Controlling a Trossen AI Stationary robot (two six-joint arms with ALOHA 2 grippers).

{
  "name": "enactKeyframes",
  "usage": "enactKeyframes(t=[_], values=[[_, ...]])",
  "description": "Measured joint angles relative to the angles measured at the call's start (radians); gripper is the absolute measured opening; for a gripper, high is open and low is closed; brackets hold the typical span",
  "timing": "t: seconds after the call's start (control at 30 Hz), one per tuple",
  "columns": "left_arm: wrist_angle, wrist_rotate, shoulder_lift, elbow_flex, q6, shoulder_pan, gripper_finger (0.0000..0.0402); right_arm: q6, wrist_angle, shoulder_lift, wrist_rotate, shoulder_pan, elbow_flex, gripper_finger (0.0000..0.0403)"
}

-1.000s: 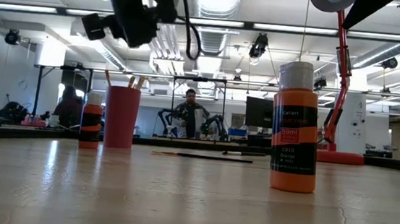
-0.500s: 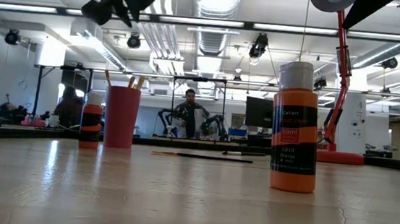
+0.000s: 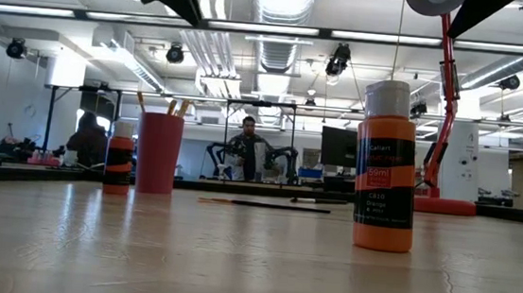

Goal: Pick & Place Paint Supplies
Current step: Put the red paint bottle into the yellow bin

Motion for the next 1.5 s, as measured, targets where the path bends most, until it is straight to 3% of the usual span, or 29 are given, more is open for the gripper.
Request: enactKeyframes(t=[0.1, 0.27, 0.37, 0.47, 0.83, 1.13, 1.5], values=[[0.0, 0.074, 0.0, 0.0, -0.101, 0.0, 0.0101, 0.0, 0.0, 0.0, -0.007, 0.0, 0.0, 0.0087], [0.055, 0.361, 0.001, -0.008, -0.276, 0.0, 0.0101, 0.0, 0.0, 0.0, -0.007, 0.0, 0.0, 0.0069], [0.205, 0.557, -0.019, -0.059, -0.301, -0.01, 0.0101, 0.0, 0.0, 0.0, -0.007, 0.0, 0.0, 0.0061], [0.397, 0.648, -0.054, -0.143, -0.296, -0.029, 0.0101, 0.002, 0.0, 0.0, -0.007, 0.0, 0.0, 0.0056], [0.9, 0.661, -0.249, -0.468, -0.376, -0.118, 0.0101, -0.002, 0.0, 0.0, -0.007, 0.001, 0.0, 0.0053], [0.926, 0.644, -0.385, -0.632, -0.553, -0.128, 0.0101, -0.008, 0.001, 0.0, 0.0, 0.0, 0.0, 0.0081], [0.933, 0.449, -0.465, -0.765, -0.68, -0.224, 0.0101, -0.002, 0.001, 0.0, 0.0, 0.0, 0.0, 0.0107]])
